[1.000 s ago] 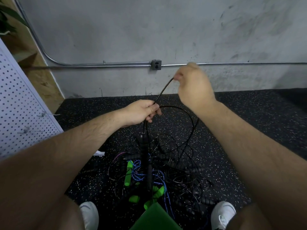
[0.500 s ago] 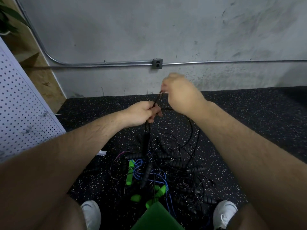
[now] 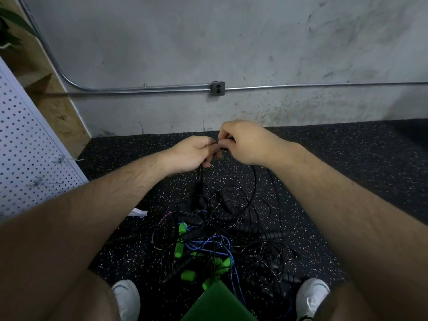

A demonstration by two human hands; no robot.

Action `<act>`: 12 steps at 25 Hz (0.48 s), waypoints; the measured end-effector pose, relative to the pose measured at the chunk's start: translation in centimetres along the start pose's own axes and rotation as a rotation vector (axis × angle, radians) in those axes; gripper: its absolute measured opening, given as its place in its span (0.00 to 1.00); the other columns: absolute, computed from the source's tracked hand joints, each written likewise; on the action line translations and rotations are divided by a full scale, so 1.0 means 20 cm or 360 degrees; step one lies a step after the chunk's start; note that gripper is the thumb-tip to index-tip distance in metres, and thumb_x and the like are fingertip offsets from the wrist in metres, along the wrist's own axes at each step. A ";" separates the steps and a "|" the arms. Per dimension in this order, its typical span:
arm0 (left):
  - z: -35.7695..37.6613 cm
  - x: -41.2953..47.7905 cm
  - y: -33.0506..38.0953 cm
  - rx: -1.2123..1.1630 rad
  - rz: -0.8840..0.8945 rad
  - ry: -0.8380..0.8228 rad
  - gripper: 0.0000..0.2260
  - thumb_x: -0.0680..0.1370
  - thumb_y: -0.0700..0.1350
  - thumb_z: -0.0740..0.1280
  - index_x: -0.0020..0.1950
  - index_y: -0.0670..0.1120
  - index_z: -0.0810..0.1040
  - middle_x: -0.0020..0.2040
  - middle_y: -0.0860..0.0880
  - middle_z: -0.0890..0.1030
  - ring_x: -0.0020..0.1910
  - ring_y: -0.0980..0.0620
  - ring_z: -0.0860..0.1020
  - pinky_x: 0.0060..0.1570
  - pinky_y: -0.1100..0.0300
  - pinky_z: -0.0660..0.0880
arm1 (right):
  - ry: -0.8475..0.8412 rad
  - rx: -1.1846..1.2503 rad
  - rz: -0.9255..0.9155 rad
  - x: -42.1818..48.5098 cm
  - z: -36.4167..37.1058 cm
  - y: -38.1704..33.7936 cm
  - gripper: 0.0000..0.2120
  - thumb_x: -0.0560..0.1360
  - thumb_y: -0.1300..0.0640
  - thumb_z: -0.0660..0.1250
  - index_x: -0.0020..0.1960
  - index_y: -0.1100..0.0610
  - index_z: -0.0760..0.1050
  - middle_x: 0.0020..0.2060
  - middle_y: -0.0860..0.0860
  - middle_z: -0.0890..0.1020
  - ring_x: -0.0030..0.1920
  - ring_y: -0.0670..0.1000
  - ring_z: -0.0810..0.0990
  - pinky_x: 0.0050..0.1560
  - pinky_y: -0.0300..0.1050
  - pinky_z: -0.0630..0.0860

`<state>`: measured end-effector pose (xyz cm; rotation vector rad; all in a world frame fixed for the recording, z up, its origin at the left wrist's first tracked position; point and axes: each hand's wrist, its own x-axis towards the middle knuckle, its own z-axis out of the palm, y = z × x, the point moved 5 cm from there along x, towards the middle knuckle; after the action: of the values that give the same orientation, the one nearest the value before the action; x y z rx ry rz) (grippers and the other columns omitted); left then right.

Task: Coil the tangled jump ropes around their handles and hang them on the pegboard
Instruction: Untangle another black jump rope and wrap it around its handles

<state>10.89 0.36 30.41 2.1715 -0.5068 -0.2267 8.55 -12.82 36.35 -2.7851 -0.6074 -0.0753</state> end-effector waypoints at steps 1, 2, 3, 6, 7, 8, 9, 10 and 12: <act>0.00 0.00 0.00 0.0010 0.0014 -0.0019 0.12 0.85 0.47 0.59 0.46 0.50 0.80 0.33 0.52 0.79 0.35 0.54 0.77 0.47 0.53 0.75 | 0.0056 0.0006 0.0009 0.02 0.00 0.01 0.04 0.82 0.57 0.63 0.52 0.55 0.77 0.52 0.51 0.77 0.51 0.51 0.78 0.49 0.44 0.75; 0.02 0.00 0.01 0.0009 0.0027 -0.0032 0.12 0.85 0.48 0.59 0.47 0.50 0.80 0.34 0.51 0.80 0.36 0.54 0.77 0.48 0.52 0.75 | 0.0141 0.0016 0.0007 0.03 0.00 0.00 0.04 0.81 0.60 0.63 0.50 0.56 0.76 0.51 0.51 0.76 0.50 0.51 0.77 0.49 0.45 0.75; 0.03 0.00 0.01 -0.0001 0.0034 -0.0038 0.12 0.86 0.48 0.59 0.47 0.49 0.79 0.34 0.53 0.80 0.36 0.54 0.77 0.48 0.52 0.75 | 0.0257 0.0030 -0.0005 0.03 -0.02 0.00 0.04 0.80 0.63 0.63 0.50 0.56 0.76 0.50 0.50 0.75 0.50 0.51 0.77 0.49 0.44 0.75; 0.07 -0.01 -0.03 0.0138 -0.0019 -0.0086 0.12 0.85 0.47 0.59 0.47 0.50 0.79 0.33 0.54 0.80 0.37 0.54 0.78 0.49 0.50 0.75 | 0.0813 0.0179 0.0034 0.00 -0.19 -0.01 0.09 0.79 0.68 0.61 0.53 0.60 0.77 0.49 0.49 0.72 0.49 0.48 0.74 0.49 0.39 0.71; 0.08 -0.01 -0.06 0.0192 -0.0050 -0.0113 0.12 0.85 0.47 0.59 0.46 0.51 0.79 0.34 0.52 0.81 0.38 0.53 0.78 0.51 0.47 0.75 | 0.1015 0.0244 0.0062 -0.02 -0.27 0.00 0.10 0.79 0.69 0.60 0.54 0.61 0.78 0.49 0.50 0.73 0.49 0.49 0.74 0.50 0.38 0.70; 0.08 -0.02 -0.08 0.0198 -0.0074 -0.0110 0.13 0.85 0.47 0.59 0.46 0.51 0.80 0.35 0.50 0.81 0.38 0.52 0.79 0.53 0.45 0.75 | 0.1166 0.0269 0.0072 -0.05 -0.34 0.02 0.09 0.79 0.69 0.60 0.54 0.61 0.77 0.49 0.51 0.74 0.49 0.50 0.74 0.51 0.38 0.70; 0.06 -0.02 -0.09 0.0162 -0.0091 -0.0071 0.13 0.85 0.47 0.59 0.45 0.51 0.80 0.35 0.49 0.81 0.38 0.52 0.79 0.54 0.43 0.75 | 0.1234 0.0239 0.0072 -0.06 -0.38 0.03 0.09 0.78 0.68 0.60 0.53 0.61 0.77 0.49 0.51 0.74 0.50 0.51 0.75 0.52 0.40 0.72; 0.04 -0.01 -0.09 0.0110 -0.0100 -0.0016 0.13 0.85 0.46 0.59 0.45 0.51 0.80 0.34 0.48 0.81 0.38 0.51 0.79 0.55 0.42 0.75 | 0.1205 0.0158 0.0079 -0.07 -0.39 0.05 0.09 0.78 0.68 0.60 0.54 0.61 0.76 0.50 0.52 0.75 0.50 0.53 0.76 0.53 0.44 0.74; 0.00 -0.01 -0.08 0.0039 -0.0114 0.0035 0.13 0.85 0.45 0.59 0.45 0.50 0.80 0.34 0.49 0.80 0.39 0.50 0.79 0.56 0.40 0.75 | 0.0967 -0.0057 0.0128 -0.06 -0.33 0.06 0.12 0.78 0.67 0.59 0.60 0.61 0.74 0.53 0.55 0.77 0.50 0.56 0.78 0.53 0.53 0.79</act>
<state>11.17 1.21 29.10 2.2157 -0.4219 -0.2366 8.06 -16.29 42.22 -2.6049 -0.3351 -0.8792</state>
